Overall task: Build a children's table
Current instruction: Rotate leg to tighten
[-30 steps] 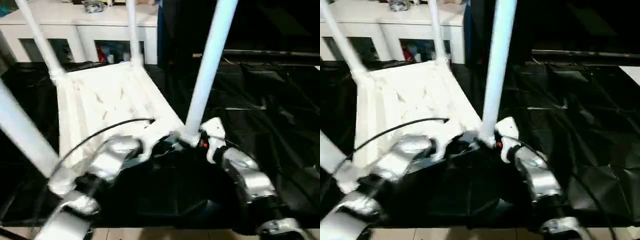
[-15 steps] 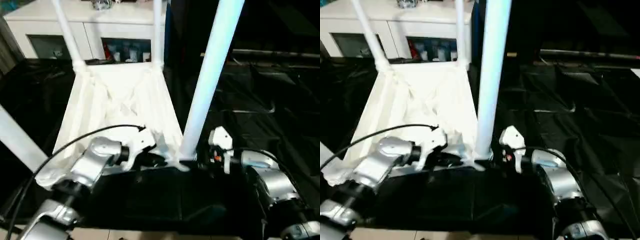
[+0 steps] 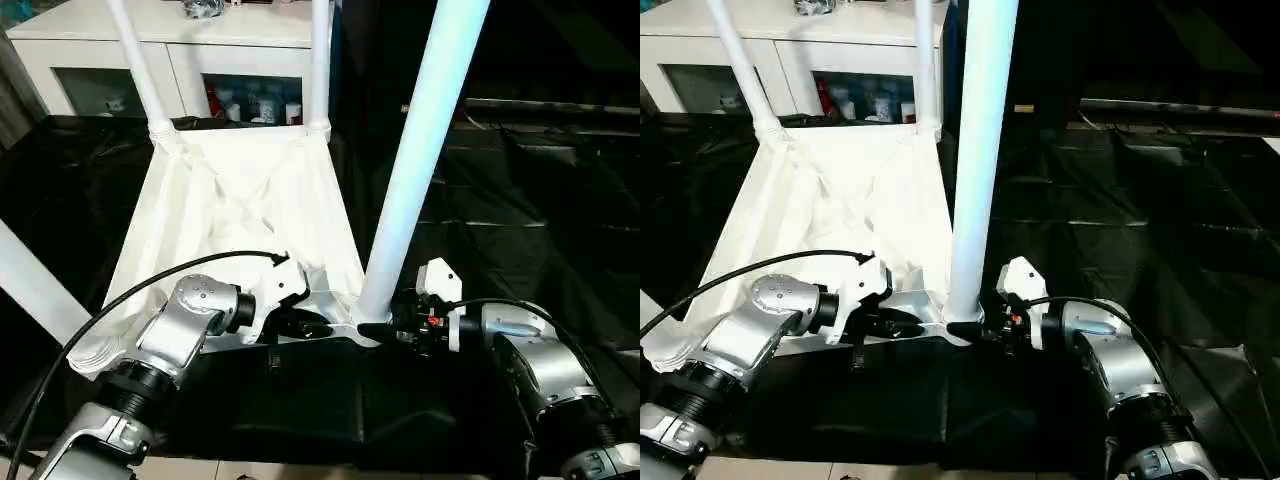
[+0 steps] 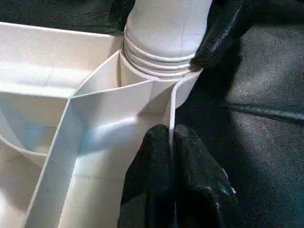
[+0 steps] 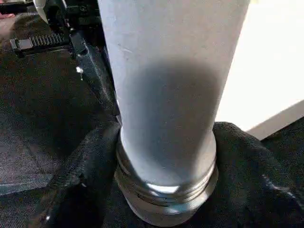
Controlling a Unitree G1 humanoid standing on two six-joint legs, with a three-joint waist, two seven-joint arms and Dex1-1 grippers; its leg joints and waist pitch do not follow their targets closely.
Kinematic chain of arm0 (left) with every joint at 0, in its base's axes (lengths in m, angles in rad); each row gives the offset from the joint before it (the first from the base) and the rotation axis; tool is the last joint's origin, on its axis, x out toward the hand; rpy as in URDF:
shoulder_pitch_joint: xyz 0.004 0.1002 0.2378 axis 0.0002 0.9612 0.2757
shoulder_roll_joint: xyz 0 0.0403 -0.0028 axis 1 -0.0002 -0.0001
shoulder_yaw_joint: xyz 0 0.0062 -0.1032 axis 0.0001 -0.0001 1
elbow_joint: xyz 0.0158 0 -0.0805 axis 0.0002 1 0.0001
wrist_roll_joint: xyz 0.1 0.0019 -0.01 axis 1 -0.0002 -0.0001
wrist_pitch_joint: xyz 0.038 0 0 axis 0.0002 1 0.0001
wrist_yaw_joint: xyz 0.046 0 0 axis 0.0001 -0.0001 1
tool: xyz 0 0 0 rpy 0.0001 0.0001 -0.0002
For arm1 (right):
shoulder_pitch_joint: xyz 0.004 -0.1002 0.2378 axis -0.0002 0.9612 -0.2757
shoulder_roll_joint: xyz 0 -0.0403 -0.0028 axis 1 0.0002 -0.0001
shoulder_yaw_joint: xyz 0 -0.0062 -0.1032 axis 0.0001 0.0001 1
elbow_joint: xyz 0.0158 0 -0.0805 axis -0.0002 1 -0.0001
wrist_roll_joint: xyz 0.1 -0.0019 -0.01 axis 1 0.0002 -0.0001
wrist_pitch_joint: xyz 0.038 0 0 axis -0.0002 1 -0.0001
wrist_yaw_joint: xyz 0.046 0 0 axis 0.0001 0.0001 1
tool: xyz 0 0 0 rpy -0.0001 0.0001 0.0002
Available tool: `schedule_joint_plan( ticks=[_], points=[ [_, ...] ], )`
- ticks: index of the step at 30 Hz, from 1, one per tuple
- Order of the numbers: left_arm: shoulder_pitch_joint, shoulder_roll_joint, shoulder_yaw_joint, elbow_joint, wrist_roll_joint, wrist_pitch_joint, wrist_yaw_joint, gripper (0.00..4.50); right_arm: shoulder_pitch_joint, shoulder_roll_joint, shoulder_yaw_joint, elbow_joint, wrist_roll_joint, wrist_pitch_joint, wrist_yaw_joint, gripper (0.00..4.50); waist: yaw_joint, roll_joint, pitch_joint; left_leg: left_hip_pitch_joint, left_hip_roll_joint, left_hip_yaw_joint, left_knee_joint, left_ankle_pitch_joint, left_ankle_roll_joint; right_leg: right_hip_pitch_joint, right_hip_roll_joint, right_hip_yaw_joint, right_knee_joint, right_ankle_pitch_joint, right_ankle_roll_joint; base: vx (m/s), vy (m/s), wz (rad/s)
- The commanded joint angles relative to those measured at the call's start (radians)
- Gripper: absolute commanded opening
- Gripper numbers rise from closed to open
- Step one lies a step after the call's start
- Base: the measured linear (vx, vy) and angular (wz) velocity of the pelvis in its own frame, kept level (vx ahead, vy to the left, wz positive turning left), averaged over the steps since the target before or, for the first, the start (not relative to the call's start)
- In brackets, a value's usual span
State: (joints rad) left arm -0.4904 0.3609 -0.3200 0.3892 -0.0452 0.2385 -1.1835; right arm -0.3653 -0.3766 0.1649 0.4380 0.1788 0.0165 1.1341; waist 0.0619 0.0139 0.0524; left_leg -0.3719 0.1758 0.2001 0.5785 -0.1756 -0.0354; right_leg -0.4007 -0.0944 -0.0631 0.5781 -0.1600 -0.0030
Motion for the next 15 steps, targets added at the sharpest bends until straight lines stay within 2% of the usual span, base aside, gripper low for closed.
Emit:
schedule_joint_plan(
  ticks=[1,4,5,7,8,9,10,12,13,15],
  points=[
    [0.021,-0.014,-0.021,-0.009,-0.022,0.010,-0.018,0.00,0.002,-0.003,0.003,-0.014,0.004,-0.007,0.009,2.74,0.002,-0.014,-0.067,0.014,0.055,-0.022,-0.063,-0.216,0.068,0.045,-0.056,0.040,-0.055,-0.245,-0.240,0.000,0.000,0.00],
    [0.017,-0.023,-0.018,0.003,-0.010,0.002,0.009,0.00,0.013,0.003,0.009,-0.023,0.002,-0.004,0.003,2.71,0.003,-0.014,-0.067,0.014,0.056,-0.022,-0.063,-0.212,0.070,0.044,-0.055,0.040,-0.054,-0.240,-0.242,0.000,0.000,0.00],
    [0.012,-0.032,-0.013,0.013,-0.002,-0.002,0.034,0.00,0.017,0.007,0.007,-0.025,0.002,-0.001,-0.007,2.70,0.002,-0.018,-0.067,0.014,0.056,-0.022,-0.063,-0.214,0.071,0.044,-0.055,0.039,-0.055,-0.245,-0.240,0.000,0.000,0.00],
    [0.009,-0.038,-0.010,0.020,0.003,-0.005,0.051,0.00,0.020,0.009,0.006,-0.026,0.002,0.001,-0.013,2.70,0.003,-0.015,-0.065,0.015,0.056,-0.022,-0.064,-0.222,0.068,0.043,-0.056,0.040,-0.058,-0.265,-0.235,0.000,0.000,0.00],
    [-0.014,-0.074,0.012,0.061,0.022,-0.011,0.142,0.00,0.021,0.035,-0.009,-0.009,-0.012,0.025,-0.093,2.70,0.003,-0.020,-0.064,0.015,0.056,-0.022,-0.064,-0.231,0.065,0.042,-0.055,0.040,-0.060,-0.283,-0.229,0.000,0.000,0.00],
    [-0.028,-0.096,0.026,0.083,0.027,-0.007,0.189,0.00,0.017,0.053,-0.019,0.011,-0.033,0.026,-0.159,2.70,0.003,-0.018,-0.062,0.020,0.055,-0.022,-0.066,-0.245,0.056,0.037,-0.055,0.041,-0.065,-0.314,-0.221,0.000,0.000,0.00],
    [-0.041,-0.115,0.034,0.101,0.032,-0.003,0.228,0.00,0.012,0.072,-0.030,0.030,-0.049,0.037,-0.228,2.70,0.000,-0.020,-0.060,0.020,0.054,-0.021,-0.066,-0.257,0.049,0.036,-0.054,0.041,-0.067,-0.334,-0.216,0.000,0.000,0.00],
    [-0.064,-0.147,0.043,0.134,0.052,-0.007,0.303,0.00,0.008,0.106,-0.047,0.053,-0.070,0.052,-0.333,2.70,-0.007,-0.022,-0.058,0.015,0.050,-0.029,-0.070,-0.288,0.016,0.039,-0.059,0.037,-0.075,-0.434,-0.175,0.000,0.000,0.00],
    [-0.073,-0.159,0.042,0.146,0.057,0.002,0.323,0.00,0.008,0.125,-0.057,0.058,-0.073,0.058,-0.379,2.70,-0.008,-0.024,-0.059,0.015,0.049,-0.030,-0.070,-0.297,0.015,0.041,-0.060,0.035,-0.078,-0.455,-0.164,0.000,0.000,0.00],
    [-0.090,-0.197,0.038,0.175,0.074,0.017,0.386,0.00,0.018,0.178,-0.076,0.050,-0.078,0.073,-0.483,2.69,-0.013,-0.019,-0.055,0.021,0.047,-0.029,-0.069,-0.330,0.013,0.029,-0.059,0.037,-0.092,-0.522,-0.133,0.000,0.000,0.00]
  ],
)
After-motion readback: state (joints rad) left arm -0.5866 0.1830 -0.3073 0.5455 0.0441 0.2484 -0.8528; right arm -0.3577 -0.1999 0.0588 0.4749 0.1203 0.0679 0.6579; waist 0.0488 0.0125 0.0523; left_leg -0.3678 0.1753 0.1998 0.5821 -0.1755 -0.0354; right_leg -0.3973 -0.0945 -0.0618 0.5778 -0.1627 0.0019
